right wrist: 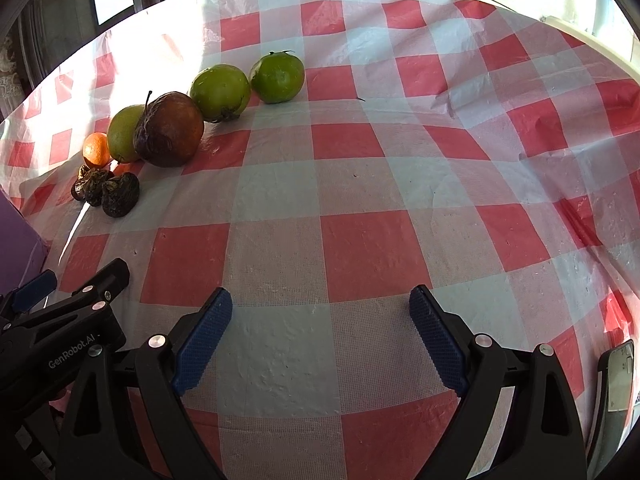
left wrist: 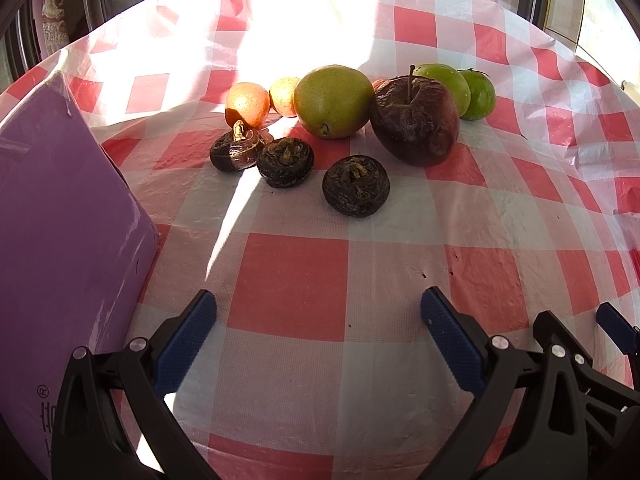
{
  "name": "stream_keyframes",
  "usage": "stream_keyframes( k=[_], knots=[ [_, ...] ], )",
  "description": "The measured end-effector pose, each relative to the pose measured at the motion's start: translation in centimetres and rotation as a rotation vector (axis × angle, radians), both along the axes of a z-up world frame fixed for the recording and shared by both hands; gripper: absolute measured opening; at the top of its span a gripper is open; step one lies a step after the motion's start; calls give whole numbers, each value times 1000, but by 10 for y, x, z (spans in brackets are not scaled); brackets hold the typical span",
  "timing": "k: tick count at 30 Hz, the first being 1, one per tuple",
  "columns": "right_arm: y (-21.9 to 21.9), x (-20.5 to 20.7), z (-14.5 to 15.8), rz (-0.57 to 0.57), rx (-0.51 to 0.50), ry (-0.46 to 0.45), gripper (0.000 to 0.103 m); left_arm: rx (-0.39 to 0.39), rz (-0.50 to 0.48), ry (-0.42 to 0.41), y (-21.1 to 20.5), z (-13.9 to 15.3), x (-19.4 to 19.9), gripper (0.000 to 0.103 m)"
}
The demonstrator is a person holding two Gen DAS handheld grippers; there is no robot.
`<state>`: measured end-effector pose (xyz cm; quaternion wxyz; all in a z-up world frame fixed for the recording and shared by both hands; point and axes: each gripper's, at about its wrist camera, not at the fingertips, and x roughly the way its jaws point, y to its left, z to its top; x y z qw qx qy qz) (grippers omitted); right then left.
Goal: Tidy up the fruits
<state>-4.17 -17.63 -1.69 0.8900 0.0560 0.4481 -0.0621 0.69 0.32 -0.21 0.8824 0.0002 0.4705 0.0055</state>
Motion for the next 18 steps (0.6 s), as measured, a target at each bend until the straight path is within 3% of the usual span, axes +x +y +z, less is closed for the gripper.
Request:
stream_keyframes(
  k=[8,15,18],
  knots=[
    [0,20,2,31,-2,18,87,-43,23,5,2,2,20,102],
    [7,55,5,170,-4,39,87,-3,52,4,6,2,42,102],
    [3,75,5,167,-3,42,87,7,51,0,5,2,53,102]
  ],
)
